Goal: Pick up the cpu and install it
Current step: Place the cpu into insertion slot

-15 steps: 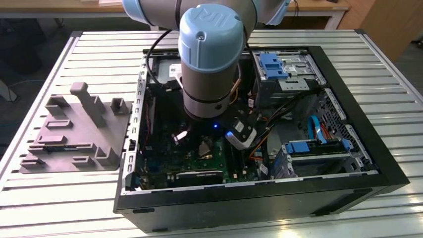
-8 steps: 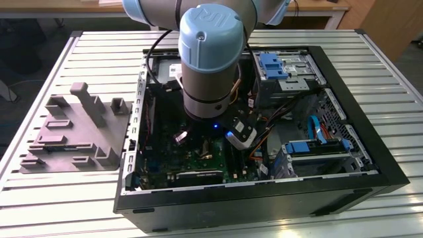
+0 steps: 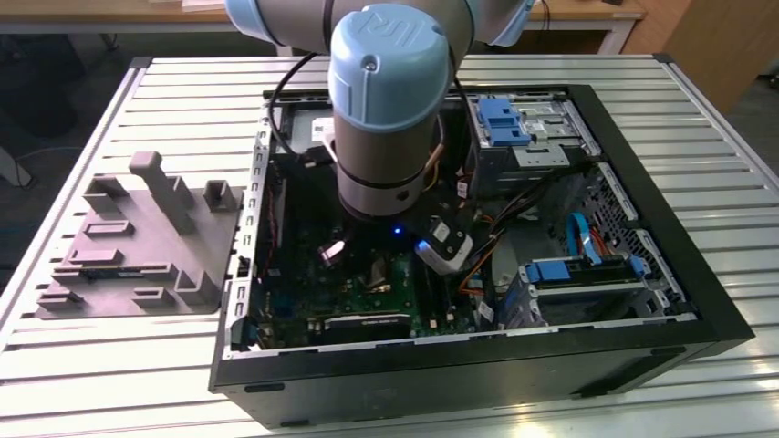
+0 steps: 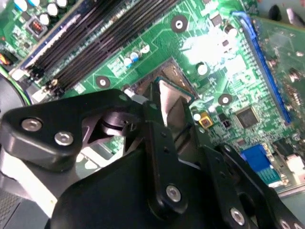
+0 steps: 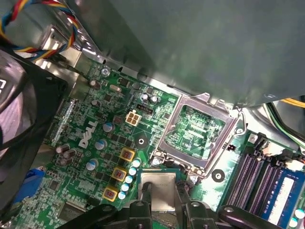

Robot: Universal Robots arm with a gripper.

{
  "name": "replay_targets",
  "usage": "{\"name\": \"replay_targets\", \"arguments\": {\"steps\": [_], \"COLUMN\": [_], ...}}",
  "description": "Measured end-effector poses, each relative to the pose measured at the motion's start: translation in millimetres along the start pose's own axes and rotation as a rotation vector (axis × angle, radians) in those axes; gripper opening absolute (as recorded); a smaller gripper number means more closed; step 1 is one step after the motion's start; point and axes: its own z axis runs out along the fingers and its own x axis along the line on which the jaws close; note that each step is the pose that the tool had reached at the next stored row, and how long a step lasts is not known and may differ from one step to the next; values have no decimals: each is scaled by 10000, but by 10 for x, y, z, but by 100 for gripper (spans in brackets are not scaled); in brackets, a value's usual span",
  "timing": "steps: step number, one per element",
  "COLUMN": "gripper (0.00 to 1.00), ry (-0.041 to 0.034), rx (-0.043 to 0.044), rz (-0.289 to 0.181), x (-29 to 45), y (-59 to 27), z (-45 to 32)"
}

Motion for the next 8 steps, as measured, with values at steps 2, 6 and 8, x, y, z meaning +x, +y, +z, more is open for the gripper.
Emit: {"name": "replay_targets", "arguments": {"steps": [2,6,8], "gripper": [33,35,41], "ry": [1,5,11], "rx": [0,-1,0], "rz": [-32,-89,-157], "x": [0,1,9], "y": [1,-1,-9], "z": [-24,-38,-40]}}
